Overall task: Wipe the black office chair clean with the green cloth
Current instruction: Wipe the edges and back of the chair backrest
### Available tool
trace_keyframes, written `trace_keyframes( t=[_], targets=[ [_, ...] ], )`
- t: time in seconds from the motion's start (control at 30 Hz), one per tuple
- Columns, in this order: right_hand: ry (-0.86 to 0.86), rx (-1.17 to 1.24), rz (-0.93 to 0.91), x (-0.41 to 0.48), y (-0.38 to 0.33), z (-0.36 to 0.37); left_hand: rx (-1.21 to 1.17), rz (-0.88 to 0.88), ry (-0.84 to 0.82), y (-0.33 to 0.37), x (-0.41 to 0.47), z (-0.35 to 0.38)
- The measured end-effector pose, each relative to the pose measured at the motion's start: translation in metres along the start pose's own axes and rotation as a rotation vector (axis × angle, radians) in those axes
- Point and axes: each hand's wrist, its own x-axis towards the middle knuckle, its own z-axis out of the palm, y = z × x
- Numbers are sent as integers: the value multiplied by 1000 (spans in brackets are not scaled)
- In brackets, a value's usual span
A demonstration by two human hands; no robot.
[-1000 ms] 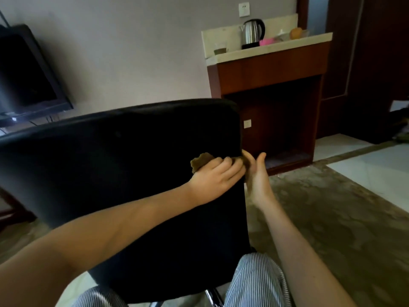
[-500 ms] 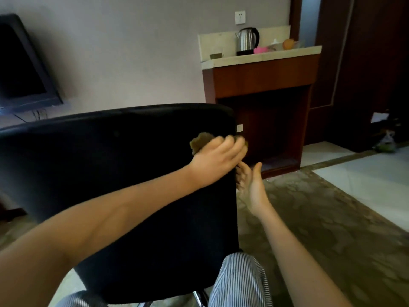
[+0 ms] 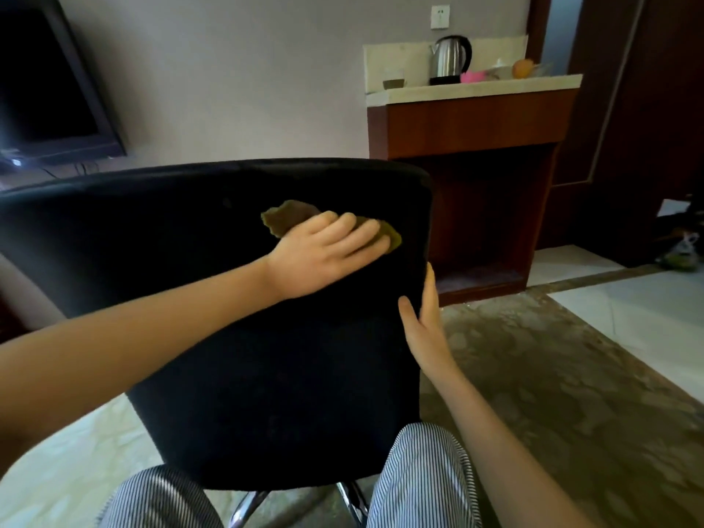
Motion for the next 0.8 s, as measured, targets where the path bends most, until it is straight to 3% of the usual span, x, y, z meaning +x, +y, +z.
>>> trace_keyframes(
  t=[0.1, 0.2, 0.3, 0.47, 0.53, 0.63, 0.8],
  targets=[
    [258, -451, -73, -3, 3, 19, -18, -55, 27, 12, -5, 5],
    [387, -616, -190, -7, 3, 41, -44, -9, -40, 39, -29, 15],
    [347, -731, -317, -11, 9, 58, -54, 91, -132, 62, -70, 19],
    [113, -752, -275, -8, 19, 47, 14, 249, -141, 45, -84, 13],
    [-37, -769, -186, -5, 19, 39, 34, 119, -52, 24, -74, 9],
    [-78, -815, -157, -1, 20, 36, 21, -129, 62, 7, -60, 5],
    [3, -788, -181, 3, 25, 34, -25, -189, -4, 39, -63, 14]
  ],
)
